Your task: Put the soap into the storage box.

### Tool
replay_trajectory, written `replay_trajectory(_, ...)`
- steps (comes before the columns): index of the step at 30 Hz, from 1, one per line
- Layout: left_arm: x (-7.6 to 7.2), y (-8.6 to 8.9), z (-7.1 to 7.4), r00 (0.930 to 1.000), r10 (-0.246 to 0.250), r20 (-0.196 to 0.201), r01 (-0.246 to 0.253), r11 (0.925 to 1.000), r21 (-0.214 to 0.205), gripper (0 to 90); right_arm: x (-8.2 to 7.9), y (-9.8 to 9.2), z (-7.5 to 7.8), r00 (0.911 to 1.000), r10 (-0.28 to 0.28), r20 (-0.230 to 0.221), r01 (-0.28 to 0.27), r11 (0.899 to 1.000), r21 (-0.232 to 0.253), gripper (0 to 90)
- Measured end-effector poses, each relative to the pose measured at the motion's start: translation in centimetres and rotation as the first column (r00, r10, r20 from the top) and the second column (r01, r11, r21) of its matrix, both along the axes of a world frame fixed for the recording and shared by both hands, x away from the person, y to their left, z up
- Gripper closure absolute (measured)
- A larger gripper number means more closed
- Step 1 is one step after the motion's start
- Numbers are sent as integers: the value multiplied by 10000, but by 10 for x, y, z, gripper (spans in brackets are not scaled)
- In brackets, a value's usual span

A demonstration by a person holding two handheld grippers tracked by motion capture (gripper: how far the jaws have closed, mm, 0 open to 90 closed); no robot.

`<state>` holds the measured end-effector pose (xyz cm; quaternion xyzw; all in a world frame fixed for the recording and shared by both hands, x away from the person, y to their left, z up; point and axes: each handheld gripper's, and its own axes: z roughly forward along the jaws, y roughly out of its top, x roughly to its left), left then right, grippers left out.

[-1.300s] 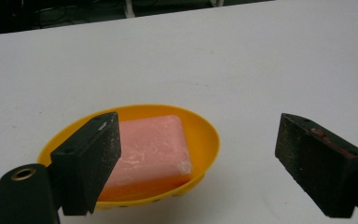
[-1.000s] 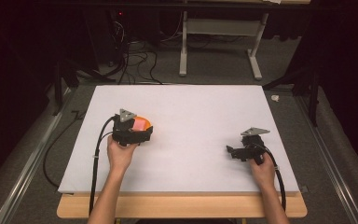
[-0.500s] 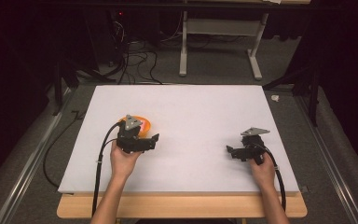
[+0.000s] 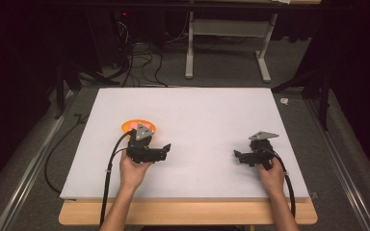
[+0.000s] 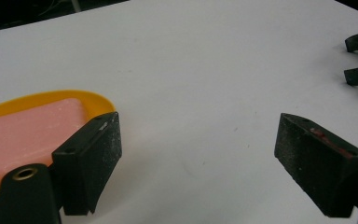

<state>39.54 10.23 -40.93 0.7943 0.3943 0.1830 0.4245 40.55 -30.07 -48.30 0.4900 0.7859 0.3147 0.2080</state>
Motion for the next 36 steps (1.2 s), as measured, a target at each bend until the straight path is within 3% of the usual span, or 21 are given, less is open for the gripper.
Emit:
replay_trajectory(6,-3,-10,-3,9991,-427,-24,427,9991,29,153,0,0,0,10000,0,0,0,10000,-1,143)
replay_trajectory(16,-5,-21,-14,9973,-714,-175,715,9974,44,153,0,0,0,10000,1,4,-1,10000,1,143)
replay_trajectory(24,-4,-28,-20,9927,-1148,-363,1149,9934,10,151,0,0,0,10000,-14,5,14,10000,3,142)
replay_trajectory(36,-2,-32,-33,9918,-1102,-641,1084,9936,-313,152,0,0,0,10000,-13,7,13,10000,3,143)
